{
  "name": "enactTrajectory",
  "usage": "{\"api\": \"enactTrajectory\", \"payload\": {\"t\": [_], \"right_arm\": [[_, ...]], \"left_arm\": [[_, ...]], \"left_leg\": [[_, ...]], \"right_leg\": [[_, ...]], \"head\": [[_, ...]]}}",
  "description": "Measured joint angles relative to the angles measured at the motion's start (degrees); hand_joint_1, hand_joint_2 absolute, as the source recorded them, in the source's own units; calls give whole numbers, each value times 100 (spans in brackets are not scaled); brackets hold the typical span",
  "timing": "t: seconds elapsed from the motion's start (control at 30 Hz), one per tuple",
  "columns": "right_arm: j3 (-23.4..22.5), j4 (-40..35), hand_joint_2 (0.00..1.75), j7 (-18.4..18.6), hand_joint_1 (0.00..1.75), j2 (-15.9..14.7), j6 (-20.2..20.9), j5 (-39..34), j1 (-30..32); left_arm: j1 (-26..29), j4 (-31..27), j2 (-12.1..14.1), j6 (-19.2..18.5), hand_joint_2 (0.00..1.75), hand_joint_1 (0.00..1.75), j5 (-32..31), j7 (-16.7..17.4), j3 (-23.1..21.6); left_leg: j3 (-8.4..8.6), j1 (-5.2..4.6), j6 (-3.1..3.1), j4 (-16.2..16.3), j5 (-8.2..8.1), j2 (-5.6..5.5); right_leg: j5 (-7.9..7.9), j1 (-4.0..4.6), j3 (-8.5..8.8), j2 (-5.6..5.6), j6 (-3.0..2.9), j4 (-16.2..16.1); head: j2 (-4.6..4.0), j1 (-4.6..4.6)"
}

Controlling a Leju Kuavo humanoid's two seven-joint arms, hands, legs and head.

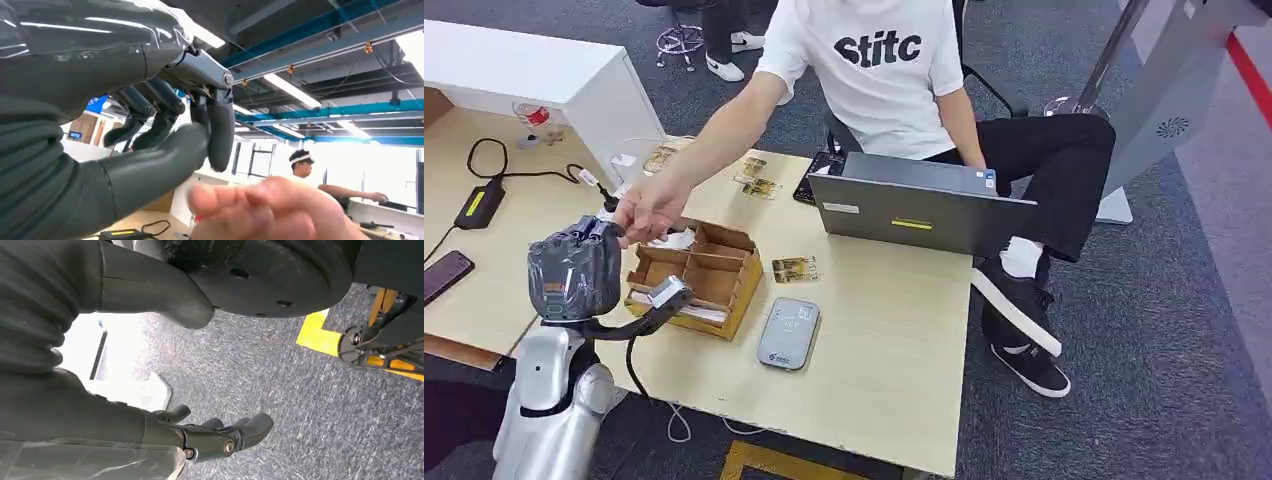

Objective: Pass the card to the sensor for recognition and then transmit it.

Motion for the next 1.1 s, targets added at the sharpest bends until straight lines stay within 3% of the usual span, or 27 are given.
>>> {"api": "enactTrajectory", "payload": {"t": [0.4, 0.53, 0.63, 0.7, 0.77, 0.9, 1.1], "right_arm": [[-89, -2, 175, 61, 0, 13, -26, 24, -1], [-127, -2, 175, 55, 0, 15, -37, 13, 2], [-173, -2, 175, 57, 0, 31, -98, -24, 5], [-242, -2, 175, 83, 0, 52, -144, -65, 6], [-295, -2, 175, 90, 0, 68, -184, -96, 17], [-363, -2, 175, 90, 0, 85, -201, -98, 13], [-420, -2, 175, 90, 0, 94, -197, -98, 14]], "left_arm": [[361, -437, -203, 116, 175, 0, 218, -131, 4], [571, -730, -295, 245, 175, 0, 711, -411, 31], [871, -1183, -494, 488, 175, 0, 1337, -772, 98], [1157, -1629, -733, 527, 175, 0, 2114, -1162, 155], [1401, -2001, -921, 529, 175, 0, 2497, -1390, 212], [1635, -2439, -1170, 511, 175, 0, 2582, -1486, 293], [1705, -2651, -1329, 479, 175, 0, 2603, -1528, 358]], "left_leg": [[0, -1, 0, 0, 0, -1], [0, -1, 0, 0, -1, 0], [-3, -1, 0, 0, -2, 0], [-3, -2, -2, 0, -6, 2], [-4, -3, -1, 0, -6, -3], [-4, -3, -1, 0, -6, -11], [0, -3, -3, -1, -3, -15]], "right_leg": [[0, 0, 1, -1, 0, 0], [0, 0, 1, 0, 0, 0], [-3, -1, 1, 0, 1, -1], [-3, -1, -2, 3, 1, -2], [-6, -2, -2, -2, 3, -4], [-8, -2, 2, -10, 6, -5], [-5, 0, 6, -11, 3, -2]], "head": [[0, -2], [0, -2], [0, 0], [0, -2], [0, 0], [0, 0], [0, -2]]}}
